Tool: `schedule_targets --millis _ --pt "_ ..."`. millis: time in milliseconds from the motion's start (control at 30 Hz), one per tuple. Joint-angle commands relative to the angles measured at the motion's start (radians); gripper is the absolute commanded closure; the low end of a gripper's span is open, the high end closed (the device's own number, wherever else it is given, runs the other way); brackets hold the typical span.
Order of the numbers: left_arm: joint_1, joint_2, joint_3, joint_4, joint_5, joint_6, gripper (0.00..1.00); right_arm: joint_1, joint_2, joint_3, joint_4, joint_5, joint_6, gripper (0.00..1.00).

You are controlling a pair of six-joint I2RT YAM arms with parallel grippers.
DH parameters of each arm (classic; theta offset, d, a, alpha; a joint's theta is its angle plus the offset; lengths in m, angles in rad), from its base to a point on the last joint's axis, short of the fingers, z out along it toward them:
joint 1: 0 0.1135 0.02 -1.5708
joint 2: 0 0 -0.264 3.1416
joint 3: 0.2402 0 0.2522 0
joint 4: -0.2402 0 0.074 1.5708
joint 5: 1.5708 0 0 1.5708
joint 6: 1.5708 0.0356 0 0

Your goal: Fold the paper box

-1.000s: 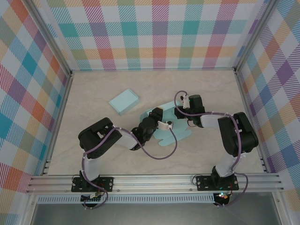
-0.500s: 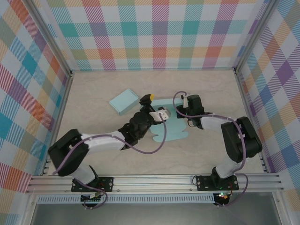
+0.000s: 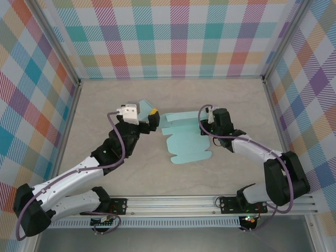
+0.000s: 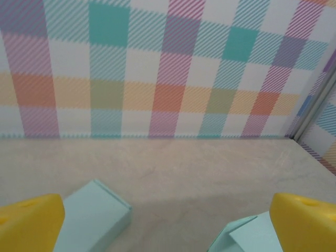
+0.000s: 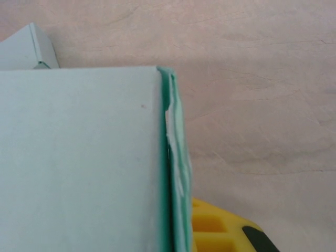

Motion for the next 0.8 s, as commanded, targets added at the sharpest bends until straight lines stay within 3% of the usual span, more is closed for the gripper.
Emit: schedule_targets --millis 0,233,400,767 --pt "0.037 0.036 0.057 -0.163 0.129 -0.245 0.0 0.018 -0.022 -0.002 -0.063 -0.006 0.028 1.0" --pt "0.046 0.198 0.182 -0.299 0.164 -0.266 0.0 0.041 -0.013 0.028 -0.107 0.022 0.053 1.0" --pt "0.047 0.298 0.228 -0.354 0.122 -0.264 0.0 0.055 -0.01 0.043 -0.123 0.026 0.069 1.0" --pt "0.046 0.38 0.23 -0.381 0.136 -0.264 0.0 0.068 0.018 0.072 -0.14 0.032 0.092 1.0"
